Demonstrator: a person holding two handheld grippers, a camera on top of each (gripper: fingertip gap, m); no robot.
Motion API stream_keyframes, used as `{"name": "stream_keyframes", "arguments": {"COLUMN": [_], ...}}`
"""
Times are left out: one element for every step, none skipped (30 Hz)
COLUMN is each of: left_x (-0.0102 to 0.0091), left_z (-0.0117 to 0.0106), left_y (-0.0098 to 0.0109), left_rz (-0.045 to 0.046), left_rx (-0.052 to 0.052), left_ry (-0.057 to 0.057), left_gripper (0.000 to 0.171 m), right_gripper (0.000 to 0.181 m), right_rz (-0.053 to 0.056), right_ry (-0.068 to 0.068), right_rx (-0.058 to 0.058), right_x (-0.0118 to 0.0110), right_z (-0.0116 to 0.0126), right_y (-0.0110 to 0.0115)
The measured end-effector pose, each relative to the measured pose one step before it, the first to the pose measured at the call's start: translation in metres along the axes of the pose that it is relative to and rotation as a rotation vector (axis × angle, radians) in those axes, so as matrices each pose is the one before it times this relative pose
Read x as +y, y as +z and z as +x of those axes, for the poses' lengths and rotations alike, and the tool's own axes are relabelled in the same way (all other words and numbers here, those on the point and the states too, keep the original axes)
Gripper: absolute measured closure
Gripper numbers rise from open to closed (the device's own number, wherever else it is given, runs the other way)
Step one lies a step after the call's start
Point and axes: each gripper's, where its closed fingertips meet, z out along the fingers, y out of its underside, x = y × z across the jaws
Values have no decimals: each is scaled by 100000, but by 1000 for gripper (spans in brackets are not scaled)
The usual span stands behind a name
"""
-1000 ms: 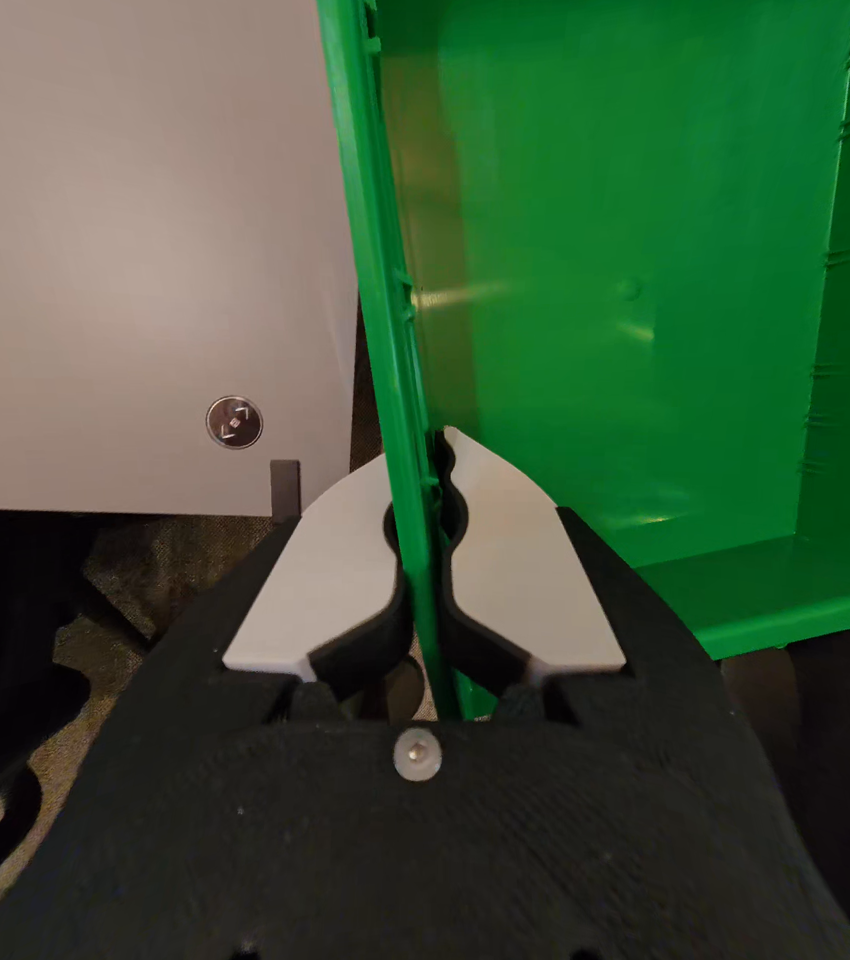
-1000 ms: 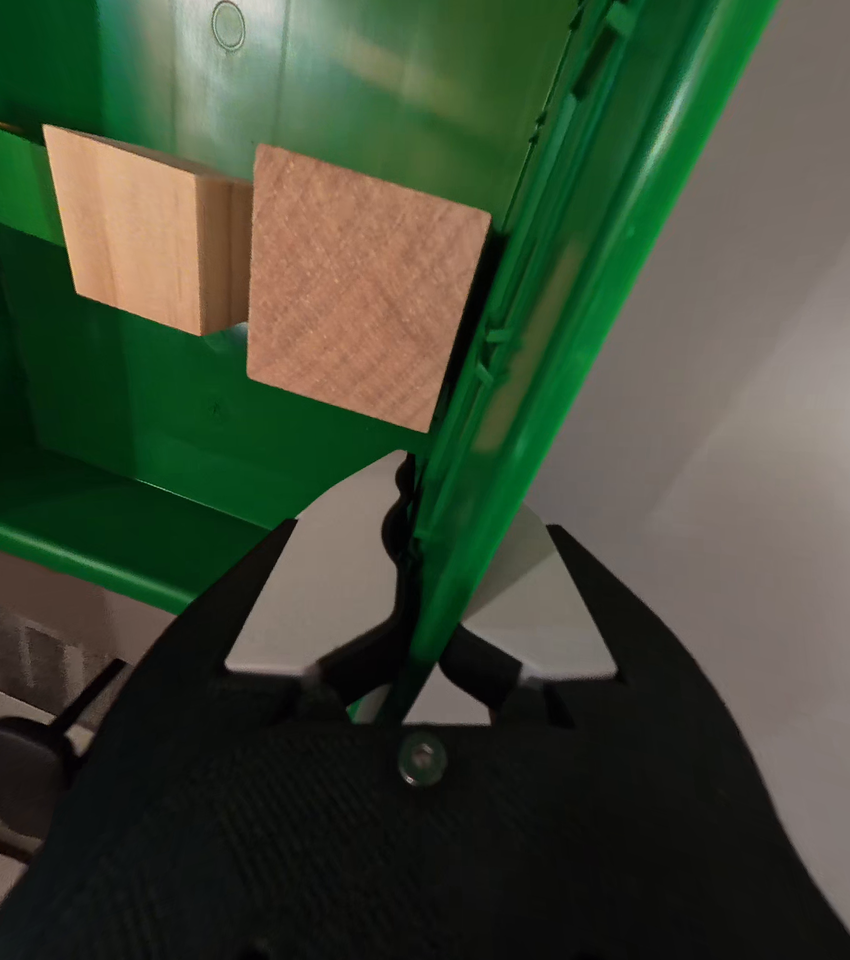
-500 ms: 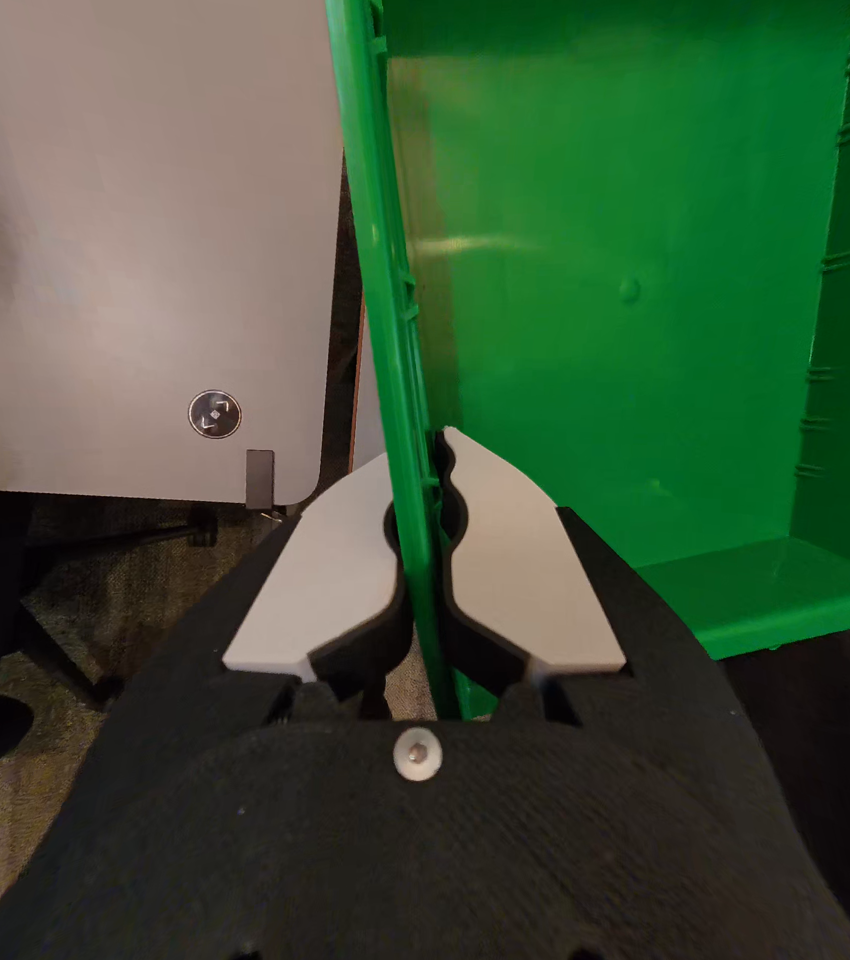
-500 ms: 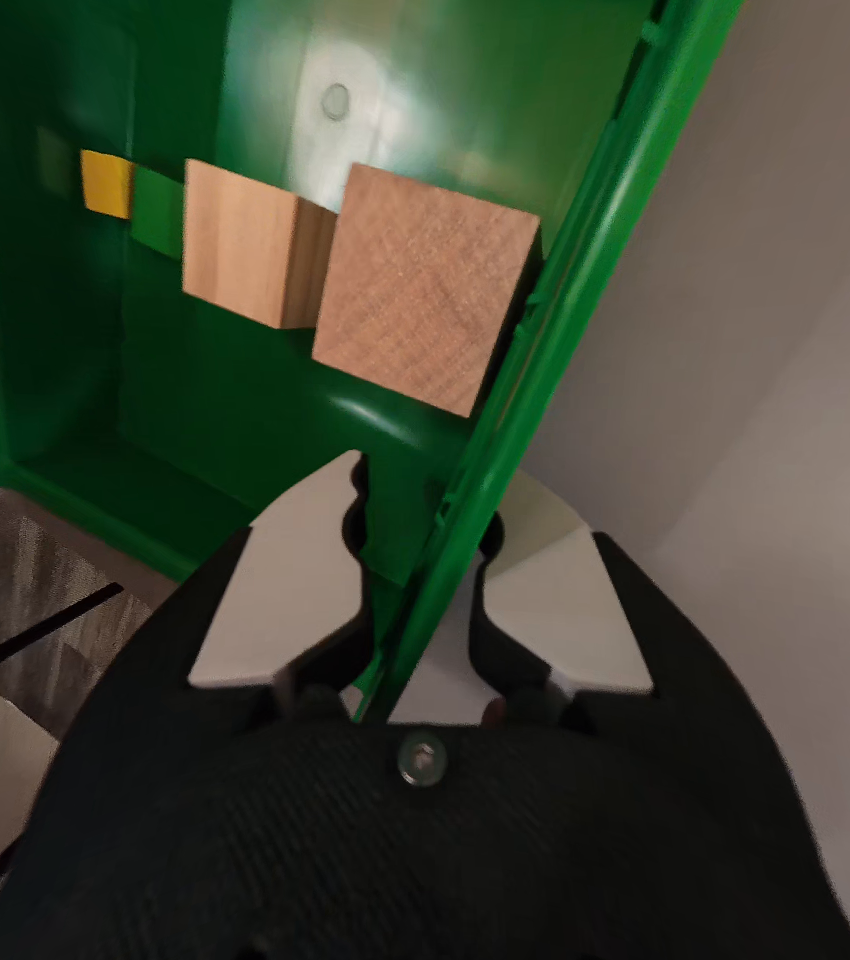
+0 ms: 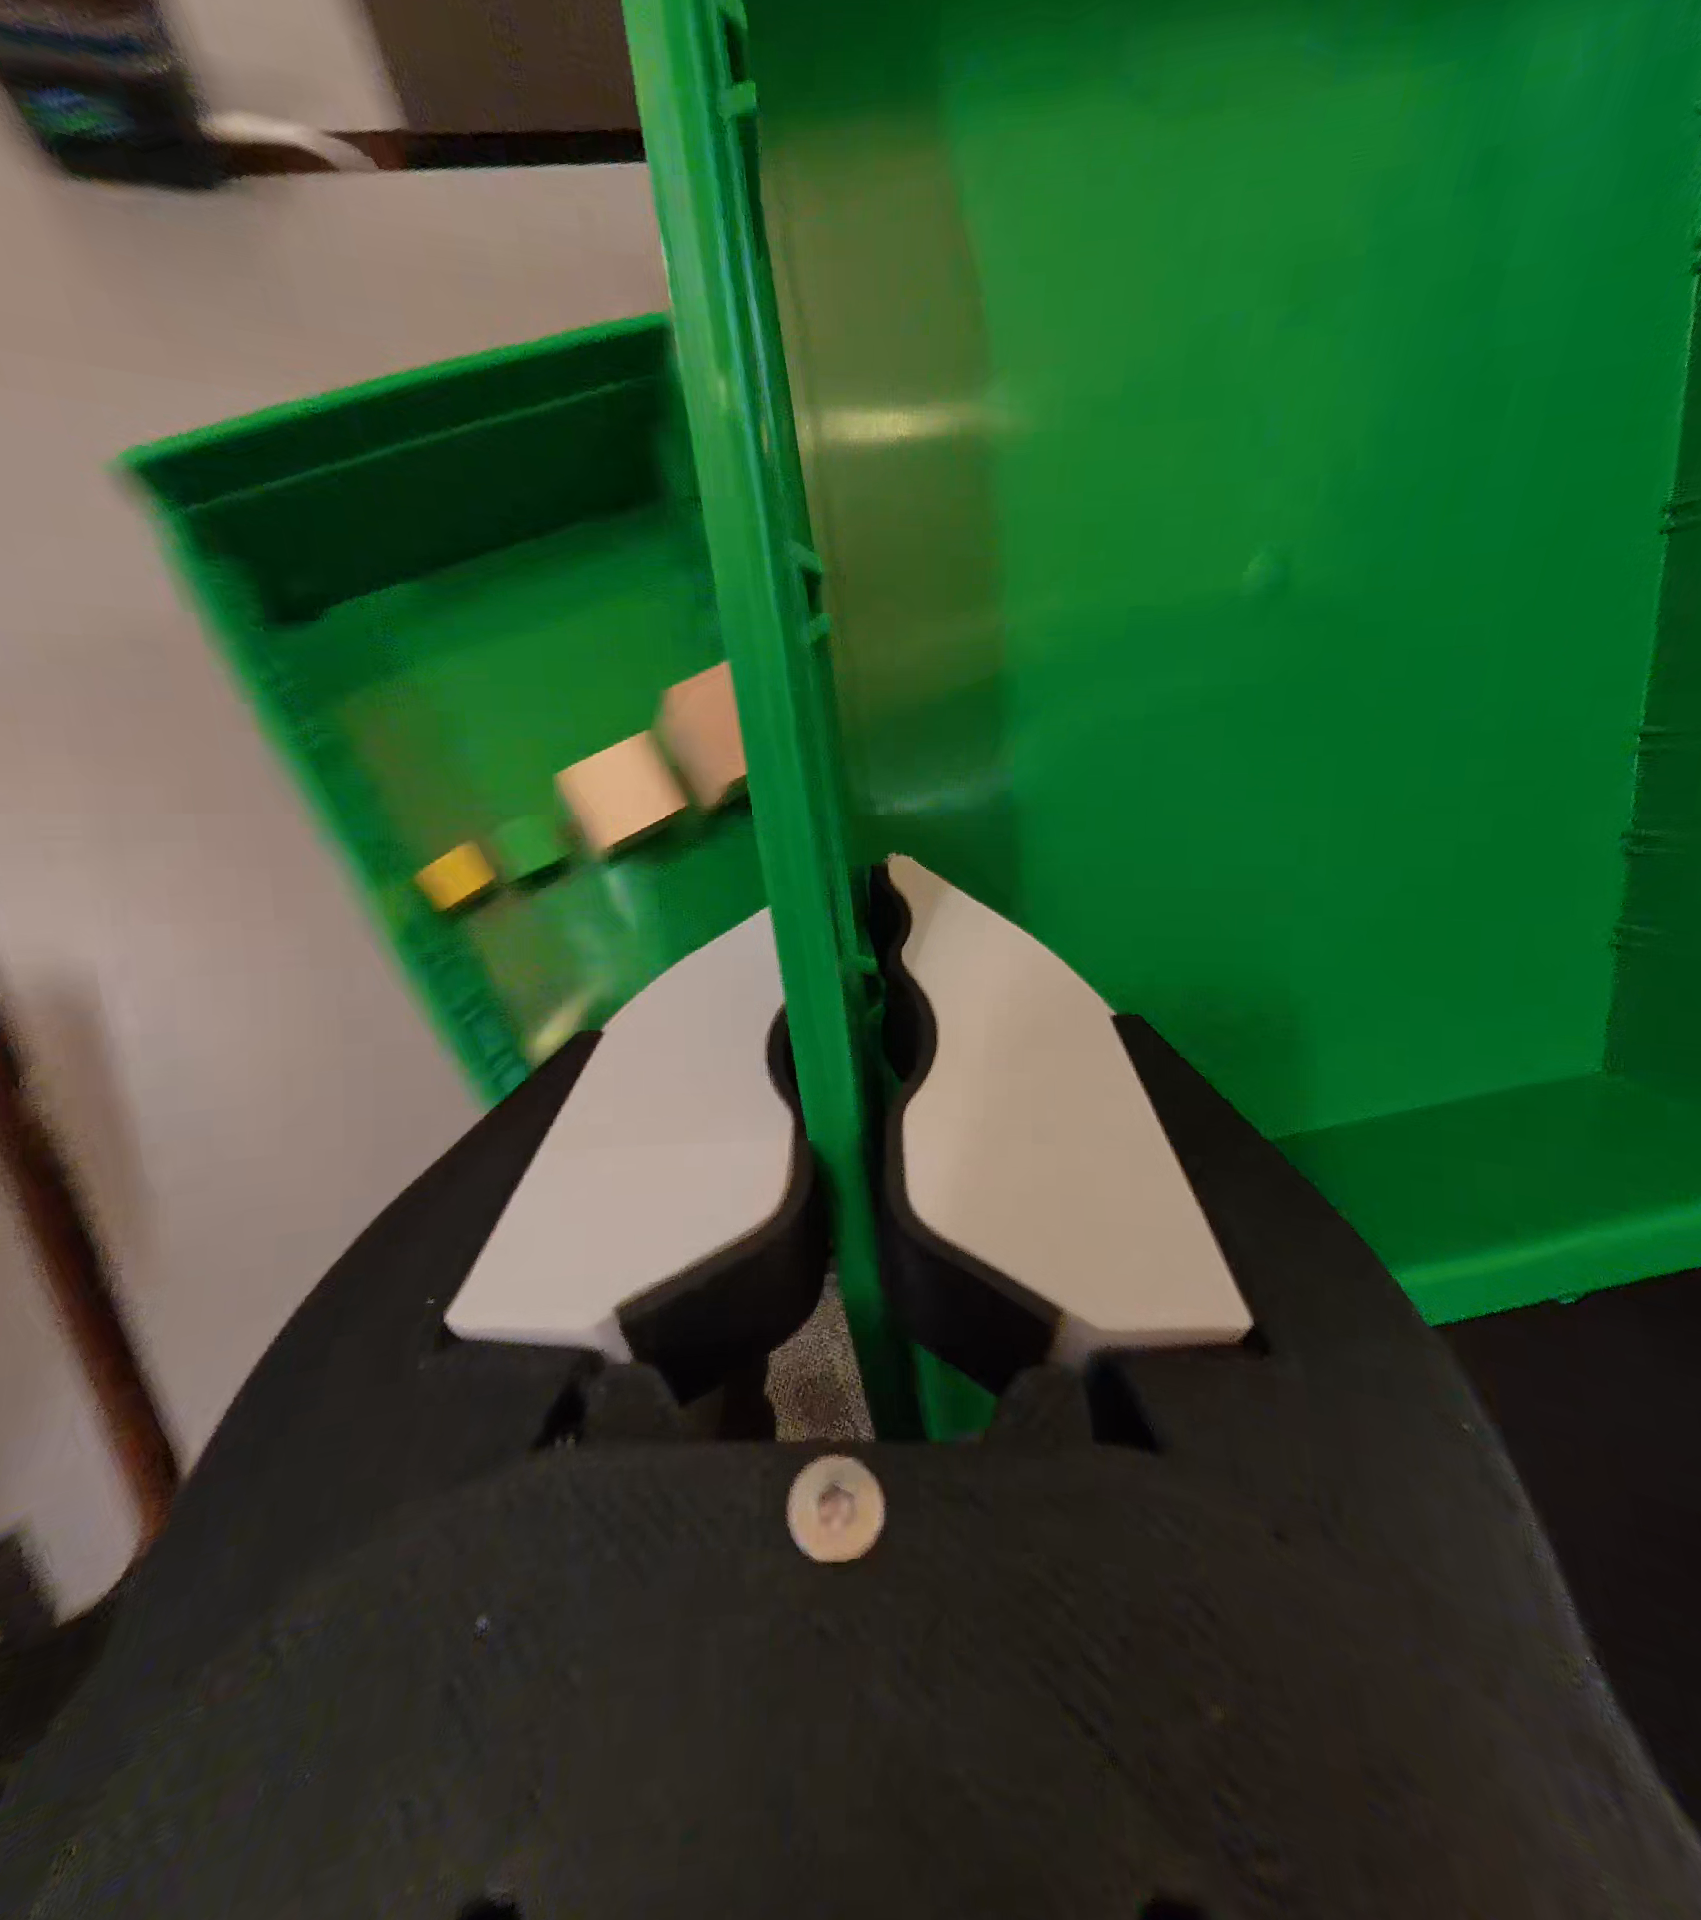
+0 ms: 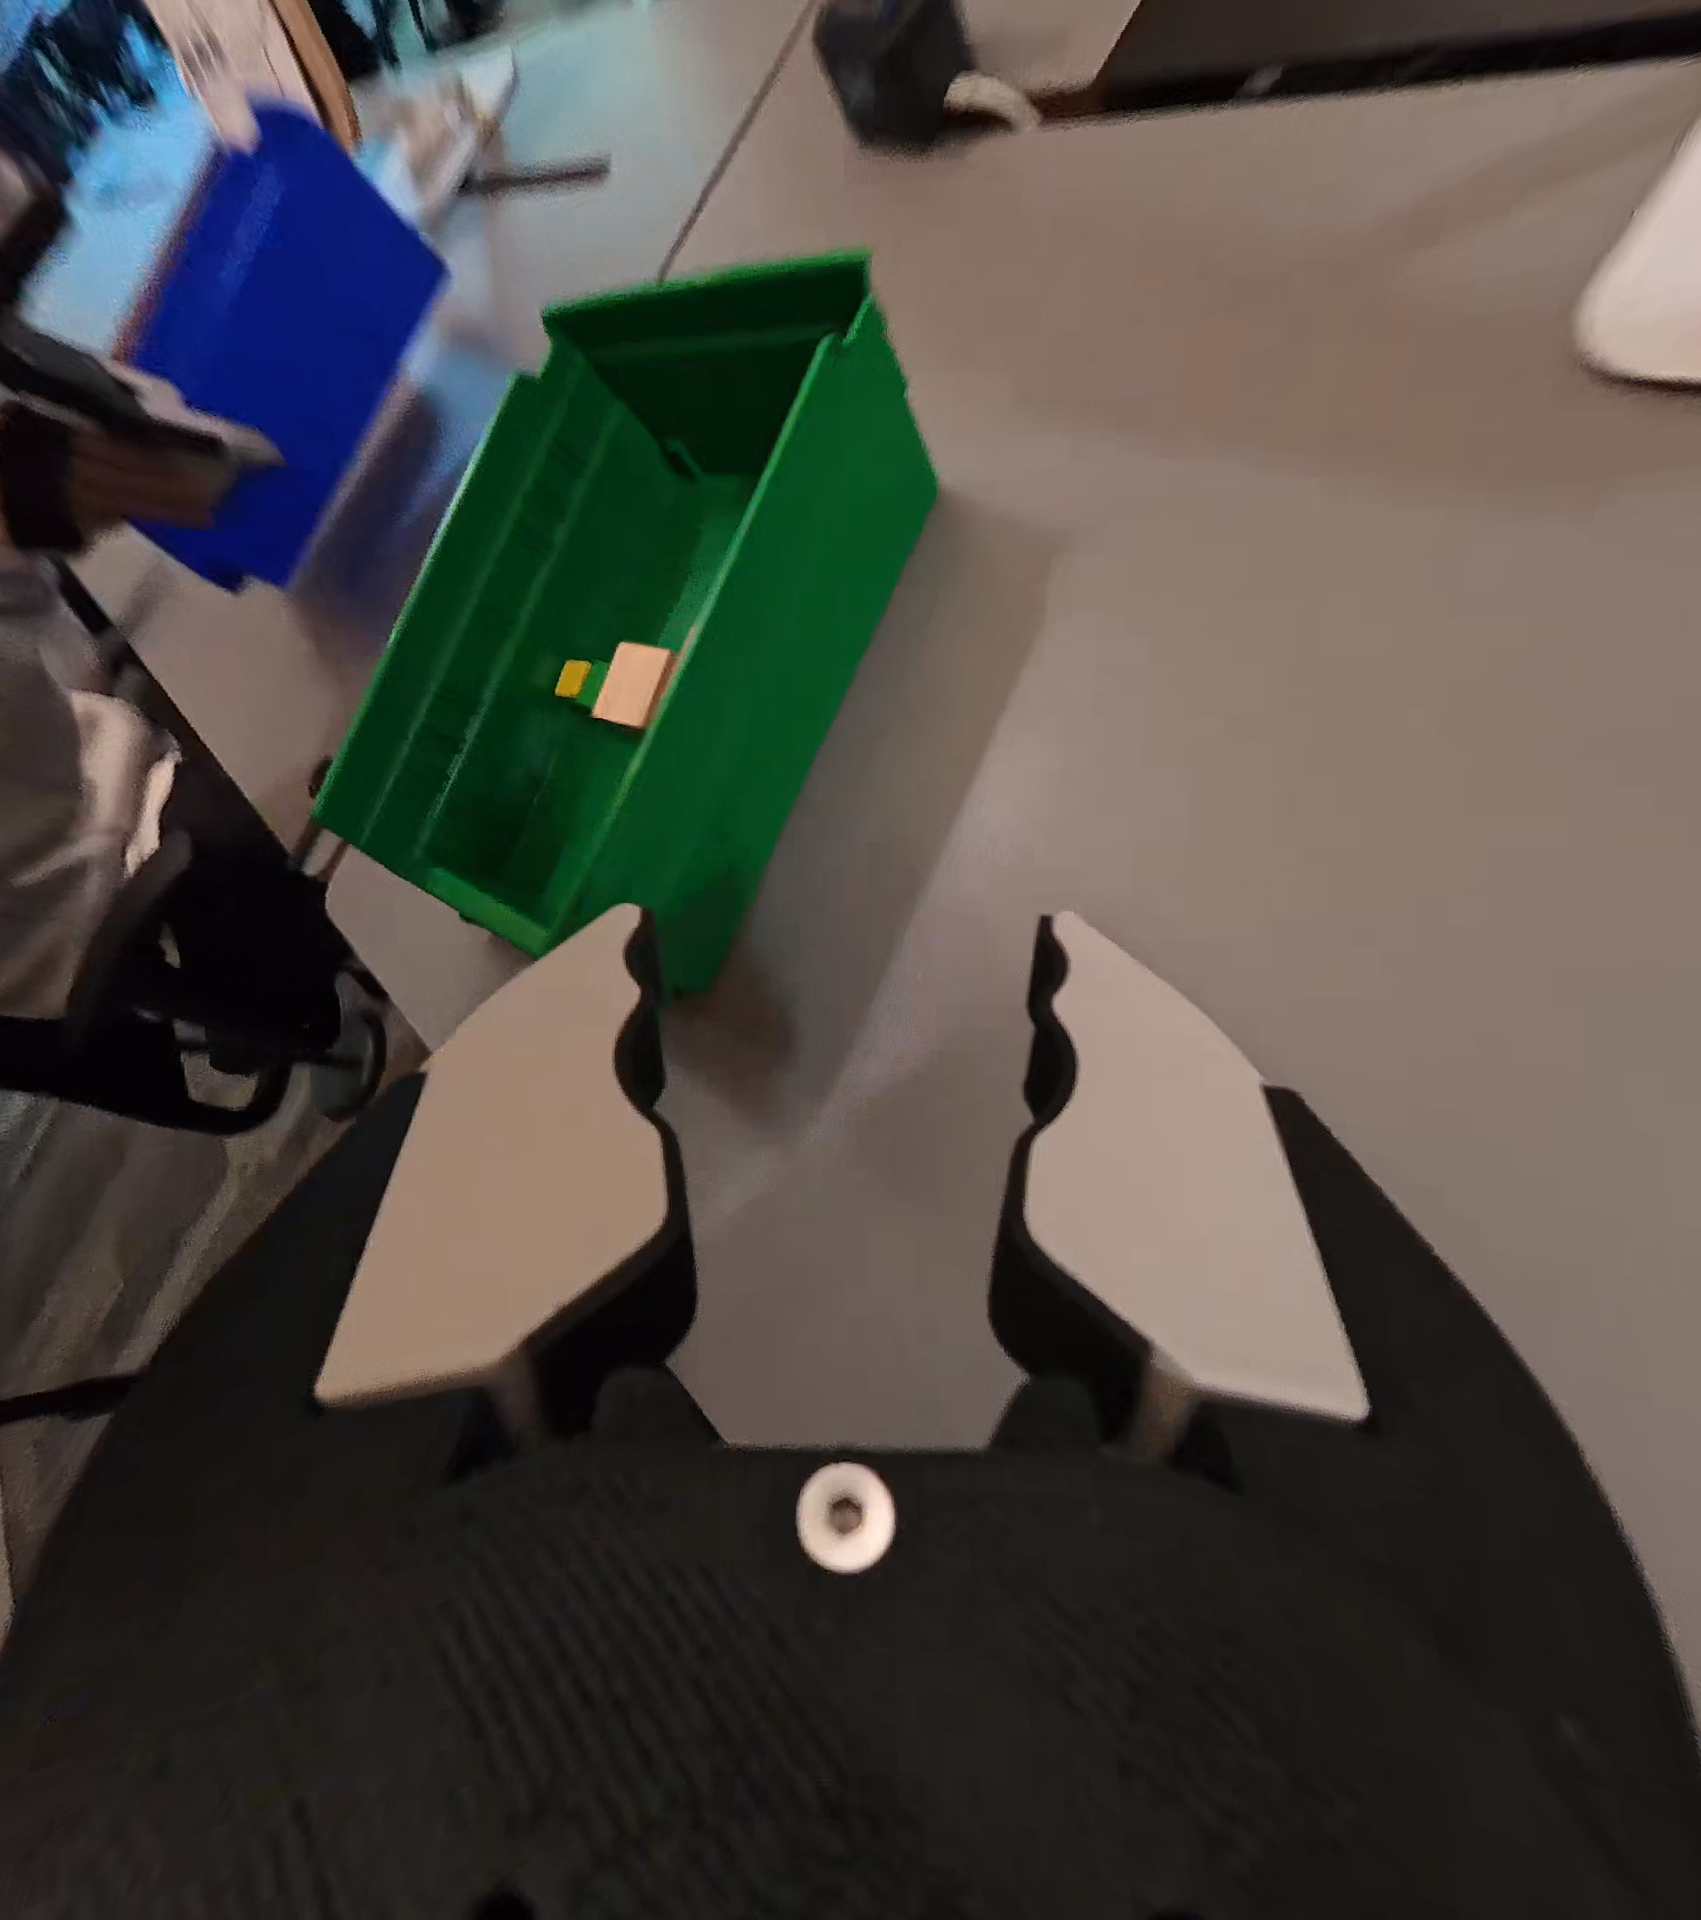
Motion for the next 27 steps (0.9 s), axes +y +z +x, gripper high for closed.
{"name": "stream_keyframes", "arguments": {"left_x": [-1133,-1059,-1041,-1050,-1001,-1026,-961,-885,-857,-818,-827,-838,-840,-725,-654,-684,-630,-637,-649,-602,-596,-536,-426,-324,-229,-206,-202], "left_z": [2584,2462,2379,2216,1995,1888,1699,1591,1543,1388,1237,1032,903,721,596,526,409,444,535,582,716,868,1021,1127,1100,1027,859], "left_y": [1935,2212,2435,2636,2817,2903,2956,2938,2872,2815,2711,2601,2508,2446,2345,2209,2099,1934,1756,1559,1372,1213,1134,1080,1060,984,850], "left_rz": [-1967,-2597,-2874,-2750,-2708,-2220,-2544,-2859,-3149,-3134,-2905,-2267,-1533,-1834,-2051,-1279,-1165,-687,-109,154,775,942,719,578,665,997,897], "left_rx": [3412,3004,2988,2810,2270,2437,1924,1133,1303,1052,843,394,155,-215,-57,276,-454,-288,154,-241,-39,469,693,765,256,69,-506], "left_ry": [3152,3262,2736,2577,2042,1717,675,1109,566,488,784,579,271,51,-902,-2020,-2009,-2524,-2782,-2351,-1845,-1985,-1444,-741,-498,-842,-368], "left_gripper": [162,162,162,162,162,162,162,162,162,162,162,162,162,162,162,162,162,162,162,162,162,162,162,162,162,162,162], "right_gripper": [109,107,108,109,111,113,118,127,136,140,144,143,147,153,156,158,158,158,157,157,157,161,156,154,154,154,153], "right_rz": [5590,5823,6388,8049,9503,9216,8264,7084,6822,7142,6119,3988,5281,7004,6411,4592,2154,-1119,-2023,-1137,519,1772,2290,1403,2900,3248,1768], "right_ry": [853,1127,1851,2679,4165,5831,5989,5557,3549,1785,1729,-125,-2133,-3878,-3678,-2077,-415,-295,-1130,-1693,-1083,-550,-61,137,-854,-2775,-4317], "right_rx": [847,2605,3937,4137,3212,1988,785,2052,3277,3454,2011,577,1702,3713,4552,2121,1066,510,565,726,617,1015,-17,-2379,-69,1661,781], "right_x": [438,458,380,134,-145,-267,-444,-606,-836,-1180,-1483,-1481,-1621,-1602,-1238,-773,-310,187,370,268,-13,-295,-396,-296,-520,-552,-328], "right_z": [1676,2137,2520,2707,2702,2602,2376,2378,2370,2139,1491,873,763,957,1040,652,378,161,82,107,101,173,-2,-405,-157,16,-93], "right_y": [-2330,-2264,-2166,-2040,-1936,-1925,-1910,-1950,-1977,-1796,-1449,-1258,-1239,-1235,-1046,-796,-518,-309,-208,-176,-159,-162,-146,-89,-117,-112,-68]}}
